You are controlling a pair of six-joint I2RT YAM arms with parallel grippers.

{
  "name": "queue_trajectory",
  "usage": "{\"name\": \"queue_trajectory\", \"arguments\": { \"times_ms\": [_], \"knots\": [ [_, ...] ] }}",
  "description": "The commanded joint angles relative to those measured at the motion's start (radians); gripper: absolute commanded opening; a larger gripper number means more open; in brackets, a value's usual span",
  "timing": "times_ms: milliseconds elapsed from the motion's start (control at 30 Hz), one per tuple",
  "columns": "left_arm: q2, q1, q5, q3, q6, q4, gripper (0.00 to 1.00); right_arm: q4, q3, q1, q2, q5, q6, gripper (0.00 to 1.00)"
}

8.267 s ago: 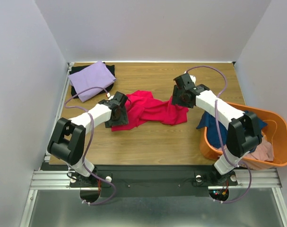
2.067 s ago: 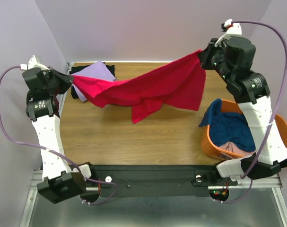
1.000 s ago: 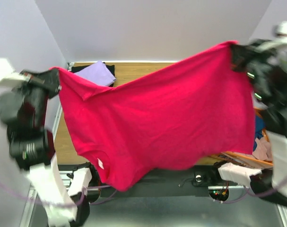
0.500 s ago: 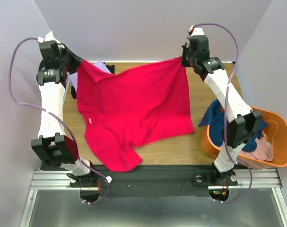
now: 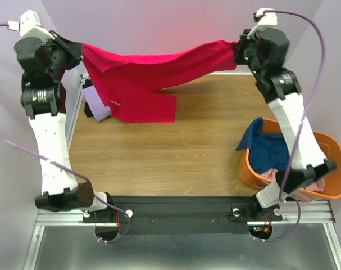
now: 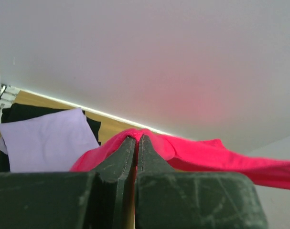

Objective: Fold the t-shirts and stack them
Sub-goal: Flatten the tshirt out

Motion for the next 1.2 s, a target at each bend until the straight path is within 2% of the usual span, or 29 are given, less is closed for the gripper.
{"name": "queue_trajectory", "arguments": {
  "times_ms": [0, 200, 300, 533, 633, 700, 800, 867, 1000, 1067, 1167],
  "knots": [
    [-0.152, 0.004, -0.019, 0.004, -0.006, 0.049, 0.0, 0.074, -0.059, 0.002, -0.215, -0.079, -0.044, 0.0],
    [-0.339, 0.002, -0.082, -0.01, -0.029, 0.048, 0.0, 0.082, -0.111, 0.002, -0.454, -0.142, -0.029, 0.0],
    [-0.376, 0.002, -0.098, 0.084, -0.029, 0.008, 0.0, 0.08, -0.105, 0.002, -0.527, -0.139, -0.02, 0.0],
    [-0.284, 0.002, -0.046, 0.401, -0.052, -0.115, 0.0, 0.074, 0.014, 0.002, -0.545, -0.139, 0.071, 0.0],
    [-0.223, 0.002, 0.009, 0.42, -0.075, -0.086, 0.0, 0.076, 0.021, 0.002, -0.527, -0.157, 0.137, 0.0],
    [-0.212, 0.002, 0.054, 0.371, -0.089, -0.025, 0.0, 0.074, -0.002, 0.002, -0.518, -0.154, 0.174, 0.0],
    [-0.198, 0.004, 0.124, 0.143, -0.11, 0.072, 0.0, 0.074, -0.155, 0.002, -0.516, -0.151, 0.252, 0.0],
    [-0.186, 0.002, 0.164, 0.054, -0.11, 0.106, 0.0, 0.073, -0.229, 0.002, -0.51, -0.162, 0.28, 0.0],
    [-0.146, 0.004, 0.146, -0.144, -0.039, 0.118, 0.0, 0.076, -0.436, 0.003, -0.457, -0.196, 0.33, 0.0],
    [-0.1, 0.002, 0.128, -0.263, 0.011, 0.124, 0.0, 0.08, -0.554, 0.002, -0.386, -0.203, 0.321, 0.0],
    [-0.008, 0.001, 0.094, -0.402, 0.063, 0.135, 0.0, 0.091, -0.628, 0.002, -0.247, -0.182, 0.294, 0.01]
  ]
}}
